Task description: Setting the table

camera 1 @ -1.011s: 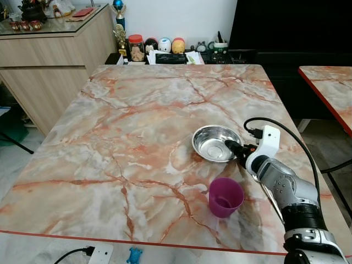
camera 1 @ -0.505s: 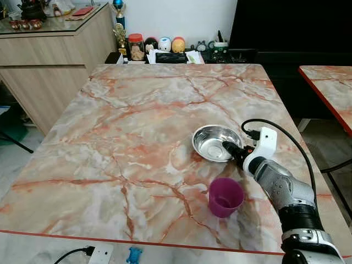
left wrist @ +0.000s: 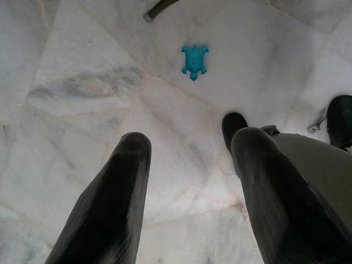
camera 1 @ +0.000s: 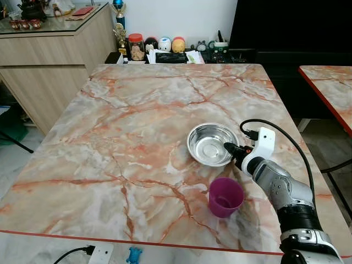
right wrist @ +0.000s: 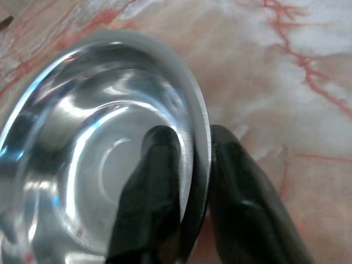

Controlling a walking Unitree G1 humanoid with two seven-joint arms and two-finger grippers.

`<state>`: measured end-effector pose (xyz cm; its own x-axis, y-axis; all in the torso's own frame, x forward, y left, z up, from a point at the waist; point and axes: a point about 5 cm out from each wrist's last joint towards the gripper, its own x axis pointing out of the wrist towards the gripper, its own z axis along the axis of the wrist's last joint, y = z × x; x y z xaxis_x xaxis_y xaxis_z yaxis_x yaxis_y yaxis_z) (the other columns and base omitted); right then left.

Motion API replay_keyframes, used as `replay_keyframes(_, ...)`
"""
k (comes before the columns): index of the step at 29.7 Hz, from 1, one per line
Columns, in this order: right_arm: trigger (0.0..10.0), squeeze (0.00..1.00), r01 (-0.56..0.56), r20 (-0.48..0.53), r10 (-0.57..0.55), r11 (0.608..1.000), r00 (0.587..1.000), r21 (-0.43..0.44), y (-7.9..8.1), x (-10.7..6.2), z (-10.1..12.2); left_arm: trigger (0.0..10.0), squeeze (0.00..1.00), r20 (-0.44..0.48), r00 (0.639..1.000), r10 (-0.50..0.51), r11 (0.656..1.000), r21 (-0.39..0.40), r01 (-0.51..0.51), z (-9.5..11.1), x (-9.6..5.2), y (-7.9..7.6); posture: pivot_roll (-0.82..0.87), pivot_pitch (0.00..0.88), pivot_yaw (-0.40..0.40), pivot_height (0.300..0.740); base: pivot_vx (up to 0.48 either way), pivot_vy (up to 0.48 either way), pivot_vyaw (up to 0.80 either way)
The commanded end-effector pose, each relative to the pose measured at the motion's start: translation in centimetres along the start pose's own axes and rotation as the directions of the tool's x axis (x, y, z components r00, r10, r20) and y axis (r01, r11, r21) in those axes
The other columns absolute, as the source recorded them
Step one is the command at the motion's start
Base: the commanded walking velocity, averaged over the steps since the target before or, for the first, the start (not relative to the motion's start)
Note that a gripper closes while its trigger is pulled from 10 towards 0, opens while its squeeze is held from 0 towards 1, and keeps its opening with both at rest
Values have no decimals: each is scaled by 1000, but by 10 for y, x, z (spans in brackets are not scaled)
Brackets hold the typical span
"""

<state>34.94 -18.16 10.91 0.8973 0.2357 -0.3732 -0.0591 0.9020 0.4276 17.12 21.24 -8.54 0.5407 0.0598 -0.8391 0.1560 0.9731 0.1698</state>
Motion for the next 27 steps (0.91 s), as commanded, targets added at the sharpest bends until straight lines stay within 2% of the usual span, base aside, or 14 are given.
replay_keyframes(1,0,0,21,26,-20,1000,999,-8,-1,0,1,10000,0,2,1000,-7,1000,3,7,0,0,-1,-30,23,23,740,0,0,0)
replay_keyframes(4,0,0,33,92,-34,999,995,5,-2,-1,8,10000,0,3,1000,-4,1000,3,4,0,0,-1,-29,23,24,740,0,0,0)
replay_keyframes(9,0,0,34,148,-34,999,988,-1,0,-2,14,10000,0,4,1000,-2,1000,4,2,0,0,0,-30,21,24,740,0,0,0)
replay_keyframes(12,0,0,46,204,-52,998,978,34,0,-3,17,10000,0,7,1000,-1,1000,4,1,0,0,1,-29,19,24,740,0,0,0)
replay_keyframes(16,0,0,28,303,-64,992,951,123,0,-6,20,10000,0,15,1000,-2,1000,6,1,2,0,0,-28,15,23,740,0,0,0)
replay_keyframes(20,0,0,-16,365,-27,993,931,116,8,-8,24,10000,0,19,1000,-1,1000,9,1,3,0,-1,-25,13,23,740,0,0,0)
replay_keyframes(25,0,0,-62,472,5,992,882,107,18,-14,34,10000,0,23,1000,0,1000,12,-1,3,0,-1,-20,9,23,740,0,0,0)
replay_keyframes(26,1137,0,-75,502,19,993,865,90,22,-16,38,10000,0,20,1000,1,1000,12,-2,3,0,-1,-20,4,24,740,0,0,0)
replay_keyframes(27,4392,0,-93,554,44,994,831,60,30,-20,45,10000,0,15,1000,2,1000,14,-2,1,0,0,-21,2,26,740,0,0,0)
